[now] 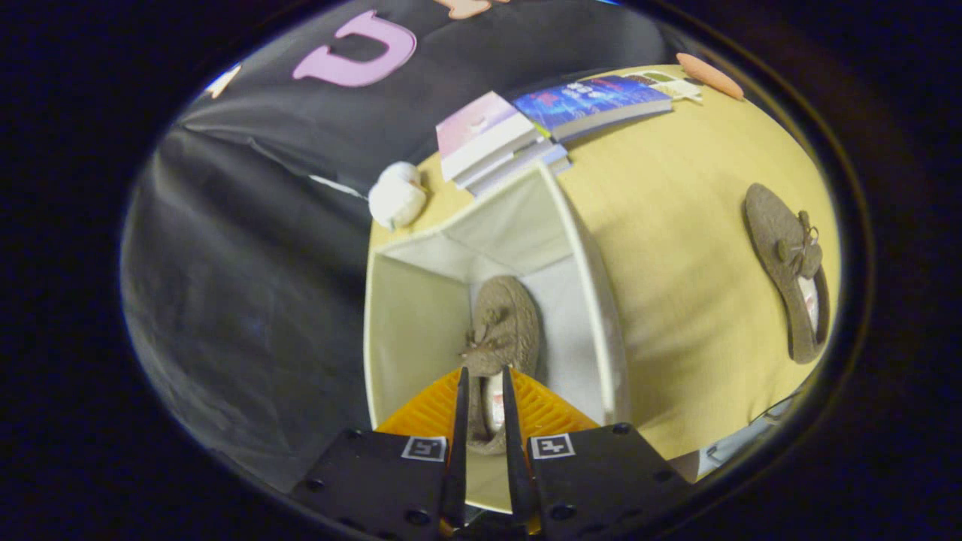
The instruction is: Open the storage box then place both shoes into the box .Put the left shoe in first, then the right shoe, with the right side of both shoes facing outward in a uniform manner.
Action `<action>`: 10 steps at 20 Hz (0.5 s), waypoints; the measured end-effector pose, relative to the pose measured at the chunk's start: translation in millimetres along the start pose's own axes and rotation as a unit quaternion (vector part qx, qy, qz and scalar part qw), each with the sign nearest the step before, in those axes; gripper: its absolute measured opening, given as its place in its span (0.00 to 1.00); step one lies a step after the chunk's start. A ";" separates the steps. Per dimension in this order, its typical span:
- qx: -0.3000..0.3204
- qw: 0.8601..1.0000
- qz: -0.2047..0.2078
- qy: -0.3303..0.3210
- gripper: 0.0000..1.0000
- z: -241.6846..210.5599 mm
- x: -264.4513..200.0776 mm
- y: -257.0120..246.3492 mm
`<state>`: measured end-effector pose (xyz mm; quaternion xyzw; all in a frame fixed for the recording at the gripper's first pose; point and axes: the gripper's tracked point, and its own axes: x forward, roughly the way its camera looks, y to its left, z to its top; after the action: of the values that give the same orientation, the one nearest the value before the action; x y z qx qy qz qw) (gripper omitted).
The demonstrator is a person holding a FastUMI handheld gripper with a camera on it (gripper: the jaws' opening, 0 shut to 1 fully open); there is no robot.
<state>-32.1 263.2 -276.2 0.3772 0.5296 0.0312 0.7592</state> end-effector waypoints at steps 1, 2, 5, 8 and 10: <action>0.013 1.000 0.014 -0.016 0.26 17.3 -14.5 -4.1; 0.023 0.999 0.023 -0.032 0.26 35.2 -30.4 -12.3; 0.041 0.996 0.019 -0.080 0.27 90.4 -77.0 -59.2; 0.047 0.993 -0.019 -0.106 0.27 133.8 -111.0 -132.3; 0.047 0.991 -0.043 -0.116 0.27 152.6 -124.4 -178.8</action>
<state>-23.2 -2.3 -263.8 0.3904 0.4544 -0.0707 0.7976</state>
